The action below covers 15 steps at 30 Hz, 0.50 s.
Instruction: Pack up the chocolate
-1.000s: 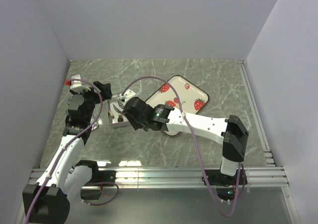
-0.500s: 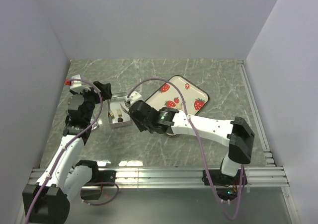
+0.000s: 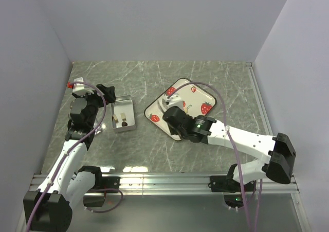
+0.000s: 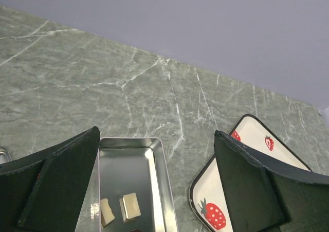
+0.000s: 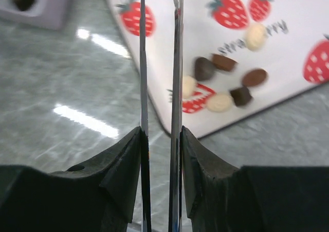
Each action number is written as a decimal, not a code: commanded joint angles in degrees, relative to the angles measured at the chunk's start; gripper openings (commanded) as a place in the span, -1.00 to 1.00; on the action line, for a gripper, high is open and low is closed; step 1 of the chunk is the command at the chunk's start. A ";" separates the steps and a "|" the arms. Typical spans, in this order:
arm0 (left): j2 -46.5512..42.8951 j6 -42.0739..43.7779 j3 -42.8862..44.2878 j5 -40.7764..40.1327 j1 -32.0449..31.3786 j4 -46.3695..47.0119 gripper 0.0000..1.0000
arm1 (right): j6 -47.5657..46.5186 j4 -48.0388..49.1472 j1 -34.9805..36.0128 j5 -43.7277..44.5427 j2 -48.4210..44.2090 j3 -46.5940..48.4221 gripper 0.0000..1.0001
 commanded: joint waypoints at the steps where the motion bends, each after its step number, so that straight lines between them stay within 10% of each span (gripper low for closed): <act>1: -0.23 -0.43 1.57 1.14 -0.19 1.82 0.99 | 3.93 -0.01 -3.30 3.56 -4.36 -4.10 -0.17; 15: 0.65 -0.43 1.92 1.75 -0.19 1.91 0.99 | 7.19 -2.20 -8.84 4.88 -8.41 -9.65 -0.14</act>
